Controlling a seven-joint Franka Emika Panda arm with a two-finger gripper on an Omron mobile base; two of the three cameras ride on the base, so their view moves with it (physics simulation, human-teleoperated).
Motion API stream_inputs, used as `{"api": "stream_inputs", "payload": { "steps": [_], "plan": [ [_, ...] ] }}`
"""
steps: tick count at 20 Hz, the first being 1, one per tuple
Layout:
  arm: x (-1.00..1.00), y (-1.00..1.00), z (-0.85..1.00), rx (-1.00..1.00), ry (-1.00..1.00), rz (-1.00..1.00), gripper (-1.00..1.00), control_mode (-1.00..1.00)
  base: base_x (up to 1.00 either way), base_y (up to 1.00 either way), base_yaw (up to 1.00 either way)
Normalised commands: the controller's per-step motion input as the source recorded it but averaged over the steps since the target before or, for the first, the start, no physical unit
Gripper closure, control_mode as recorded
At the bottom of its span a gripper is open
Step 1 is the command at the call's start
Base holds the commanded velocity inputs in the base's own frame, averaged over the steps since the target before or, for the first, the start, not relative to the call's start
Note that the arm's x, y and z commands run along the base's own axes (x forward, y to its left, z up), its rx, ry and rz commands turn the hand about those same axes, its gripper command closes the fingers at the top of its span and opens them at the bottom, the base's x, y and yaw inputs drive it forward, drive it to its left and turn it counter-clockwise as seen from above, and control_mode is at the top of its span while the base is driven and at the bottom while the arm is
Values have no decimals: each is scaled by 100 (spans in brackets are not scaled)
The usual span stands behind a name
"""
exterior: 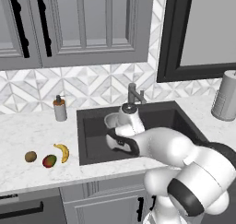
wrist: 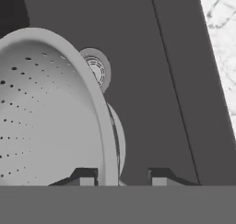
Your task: Put the colander in the sink, put the kiwi, banana, mango in the colander, and turn on the sink faucet and pour water over the colander.
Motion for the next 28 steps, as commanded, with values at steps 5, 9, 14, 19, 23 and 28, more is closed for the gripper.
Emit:
{"api": "stream_inputs", "payload": {
  "steps": [5, 9, 14, 19, 23, 28],
  "plan": [
    [55, -16, -4, -2, 14, -33, 100, -100, 0, 0, 0],
    [62, -6, -26, 0, 9, -12, 100, -100, 0, 0, 0],
    [40, -9, -60, -4, 3, -7, 100, -100, 0, 0, 0],
    [36, -1, -59, -9, 1, -16, 100, -100, 0, 0, 0],
    [14, 34, -52, -12, 3, -28, 100, -100, 0, 0, 0],
    [1, 33, -32, -10, 10, -26, 100, -100, 0, 0, 0]
  ]
}}
